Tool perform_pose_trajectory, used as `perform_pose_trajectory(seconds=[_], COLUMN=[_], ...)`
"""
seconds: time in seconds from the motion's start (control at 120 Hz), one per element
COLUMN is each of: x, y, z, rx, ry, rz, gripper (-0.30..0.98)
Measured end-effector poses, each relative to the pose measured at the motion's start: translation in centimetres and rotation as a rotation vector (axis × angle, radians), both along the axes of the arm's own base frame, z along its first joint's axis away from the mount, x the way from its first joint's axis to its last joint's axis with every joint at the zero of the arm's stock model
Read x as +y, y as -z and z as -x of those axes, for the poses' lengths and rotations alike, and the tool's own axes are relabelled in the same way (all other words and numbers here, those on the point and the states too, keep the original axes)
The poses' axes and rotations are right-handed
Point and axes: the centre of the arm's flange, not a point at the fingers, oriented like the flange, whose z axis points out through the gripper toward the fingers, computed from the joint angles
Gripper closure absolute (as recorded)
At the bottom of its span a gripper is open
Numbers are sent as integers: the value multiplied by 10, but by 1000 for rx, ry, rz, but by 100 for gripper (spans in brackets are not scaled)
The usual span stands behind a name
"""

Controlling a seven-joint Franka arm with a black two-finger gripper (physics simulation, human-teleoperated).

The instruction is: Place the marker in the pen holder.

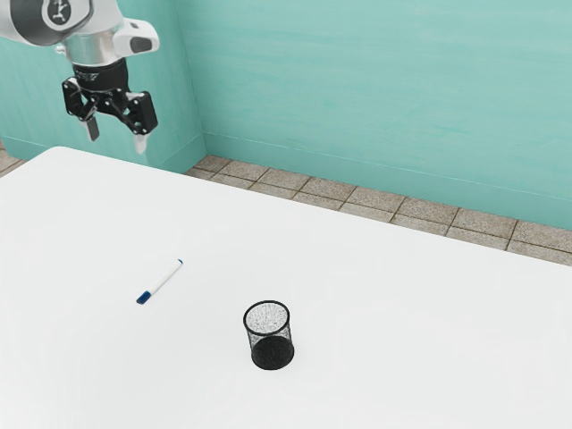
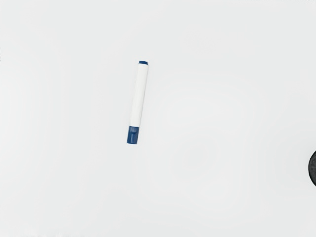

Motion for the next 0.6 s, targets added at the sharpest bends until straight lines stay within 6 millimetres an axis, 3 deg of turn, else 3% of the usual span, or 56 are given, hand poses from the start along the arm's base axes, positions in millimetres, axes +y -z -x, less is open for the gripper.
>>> perform_pose_trajectory(seconds=[0.167,0.233,0.3,0.367,0.475,0.6], x=[0,13,30,22,18,17], y=[3,13,49,85,161,220], z=[3,4,8,14,23,26], rx=[-1,-2,54,109,176,175], ry=[-37,-70,-111,-107,-109,-110], rz=[-7,-6,5,10,18,23], gripper=[0,0,0,0,0,0])
